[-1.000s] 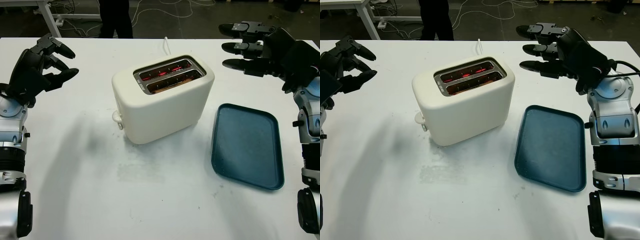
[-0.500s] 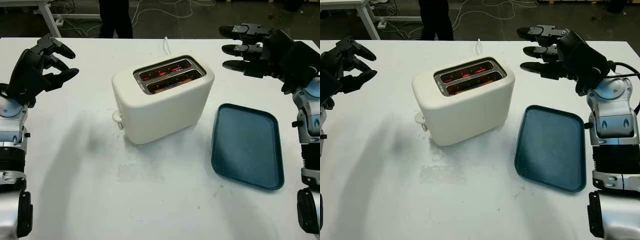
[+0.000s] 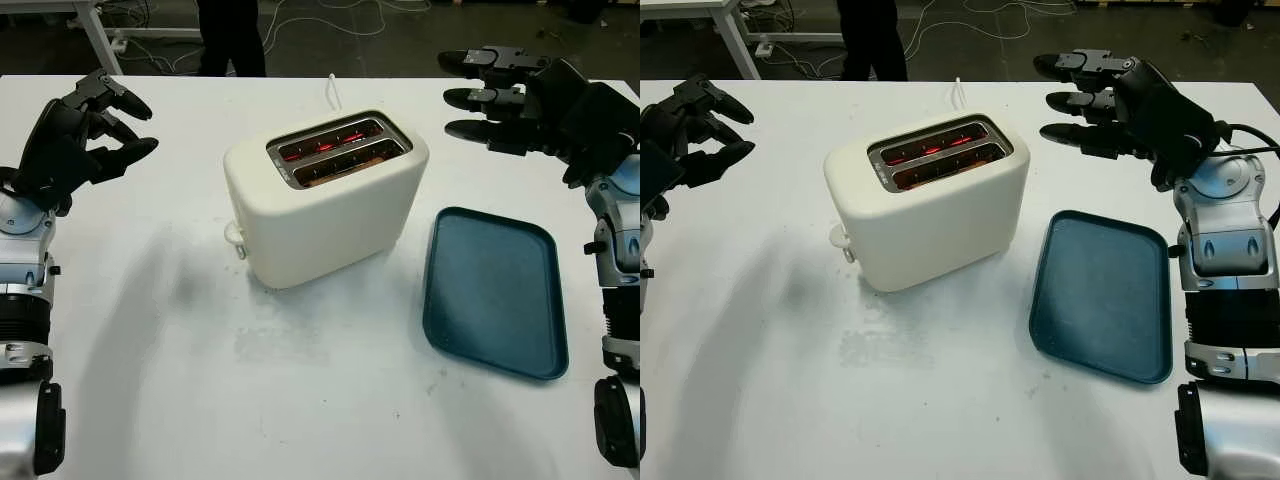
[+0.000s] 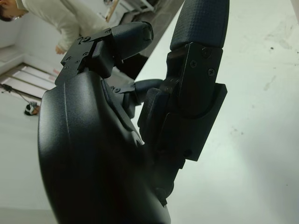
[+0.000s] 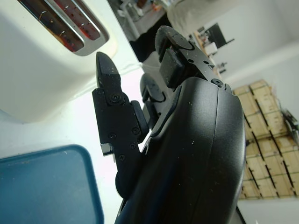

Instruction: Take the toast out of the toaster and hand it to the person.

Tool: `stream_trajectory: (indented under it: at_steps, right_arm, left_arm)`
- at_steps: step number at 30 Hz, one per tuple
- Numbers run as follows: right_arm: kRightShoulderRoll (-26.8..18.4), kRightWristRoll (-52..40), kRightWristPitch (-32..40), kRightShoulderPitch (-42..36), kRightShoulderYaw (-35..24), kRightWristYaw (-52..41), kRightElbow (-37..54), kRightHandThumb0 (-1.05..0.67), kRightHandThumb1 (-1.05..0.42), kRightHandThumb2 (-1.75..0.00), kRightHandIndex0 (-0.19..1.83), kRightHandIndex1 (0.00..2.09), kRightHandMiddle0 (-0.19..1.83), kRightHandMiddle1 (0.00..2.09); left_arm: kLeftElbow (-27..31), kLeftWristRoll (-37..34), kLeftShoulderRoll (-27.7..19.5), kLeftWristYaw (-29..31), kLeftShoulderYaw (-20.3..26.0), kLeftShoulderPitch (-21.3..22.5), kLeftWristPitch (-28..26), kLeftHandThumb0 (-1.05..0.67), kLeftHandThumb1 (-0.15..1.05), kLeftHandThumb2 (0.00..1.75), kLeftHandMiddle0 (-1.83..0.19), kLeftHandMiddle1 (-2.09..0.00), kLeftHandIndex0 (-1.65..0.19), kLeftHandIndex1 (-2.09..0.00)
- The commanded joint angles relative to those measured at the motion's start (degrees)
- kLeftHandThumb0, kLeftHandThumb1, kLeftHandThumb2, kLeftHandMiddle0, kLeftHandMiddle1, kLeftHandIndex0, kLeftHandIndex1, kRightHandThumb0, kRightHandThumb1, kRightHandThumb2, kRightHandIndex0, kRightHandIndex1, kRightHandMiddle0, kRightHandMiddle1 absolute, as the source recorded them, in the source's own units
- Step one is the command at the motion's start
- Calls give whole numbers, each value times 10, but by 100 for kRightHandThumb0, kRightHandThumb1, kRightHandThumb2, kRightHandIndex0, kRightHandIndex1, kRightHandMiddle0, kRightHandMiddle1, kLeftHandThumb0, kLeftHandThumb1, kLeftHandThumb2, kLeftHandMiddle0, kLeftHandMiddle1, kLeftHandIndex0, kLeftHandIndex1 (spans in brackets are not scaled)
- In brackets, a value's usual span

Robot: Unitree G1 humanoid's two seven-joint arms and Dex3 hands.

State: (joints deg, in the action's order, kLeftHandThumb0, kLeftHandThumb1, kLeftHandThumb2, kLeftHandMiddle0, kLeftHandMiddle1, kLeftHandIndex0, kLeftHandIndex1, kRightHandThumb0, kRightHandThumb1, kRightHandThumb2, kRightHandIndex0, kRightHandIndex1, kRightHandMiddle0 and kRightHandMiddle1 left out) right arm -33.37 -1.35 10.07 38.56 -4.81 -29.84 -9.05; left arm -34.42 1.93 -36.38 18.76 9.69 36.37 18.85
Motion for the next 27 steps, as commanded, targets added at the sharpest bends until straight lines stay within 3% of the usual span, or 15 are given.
stream_trajectory:
  at_steps: [1,27]
  right_arm:
    - [2,-4,-7,0,-1,4,6,-16,-92,-8,53,1,51,0]
    - [0,-2,-13,0,0,1,2,-22,-92,-7,54,1,51,0]
  left_arm:
    - [-1,-8,1,1,2,6,5,-105,92,19,-31,-159,-25,-152]
    - [-2,-10,2,0,4,2,7,-105,92,19,-26,-160,-19,-154]
